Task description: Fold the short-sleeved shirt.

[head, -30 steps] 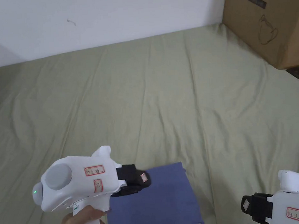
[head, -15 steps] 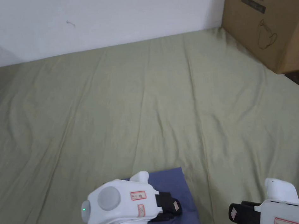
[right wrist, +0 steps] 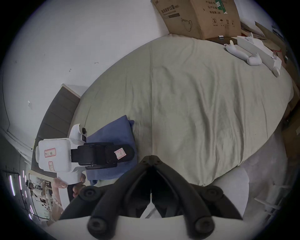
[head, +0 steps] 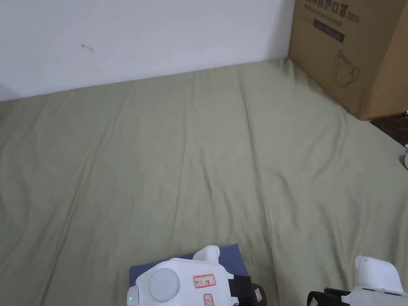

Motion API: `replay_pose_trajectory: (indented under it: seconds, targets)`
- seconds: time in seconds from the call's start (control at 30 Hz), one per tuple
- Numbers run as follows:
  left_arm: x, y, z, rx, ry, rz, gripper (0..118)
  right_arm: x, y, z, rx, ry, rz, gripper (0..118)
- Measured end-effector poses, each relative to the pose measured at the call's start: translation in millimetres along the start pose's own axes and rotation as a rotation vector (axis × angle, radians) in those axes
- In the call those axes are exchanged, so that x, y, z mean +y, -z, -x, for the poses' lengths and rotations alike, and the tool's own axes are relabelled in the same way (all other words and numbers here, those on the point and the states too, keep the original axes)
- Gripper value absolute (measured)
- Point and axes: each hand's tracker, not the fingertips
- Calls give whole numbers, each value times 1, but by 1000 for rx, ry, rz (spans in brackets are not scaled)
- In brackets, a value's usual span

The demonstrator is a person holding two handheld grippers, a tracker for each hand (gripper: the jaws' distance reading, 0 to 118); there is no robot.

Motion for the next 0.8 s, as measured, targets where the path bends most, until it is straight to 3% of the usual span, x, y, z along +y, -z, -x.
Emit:
replay_pose_trajectory:
  seconds: [0.2,0.3,0.4,0.47,0.57,0.7,0.8]
  targets:
    - [-15,-83,24,-16,-13,-151,2,10,6,34,27,-86,4,0]
    - [-24,-129,50,68,-12,-207,2,18,19,61,64,-160,11,0]
    - [-36,-164,80,136,-59,-253,2,25,48,89,72,-231,51,0]
    - [-44,-185,103,105,-148,-305,2,26,71,103,70,-258,66,0]
    - [-54,-203,128,62,-231,-349,2,25,111,113,67,-271,163,0]
    - [-57,-208,142,77,-238,-350,2,15,153,117,-25,-339,254,0]
    - [-52,-202,149,37,-235,-320,2,16,158,120,-28,-338,260,0]
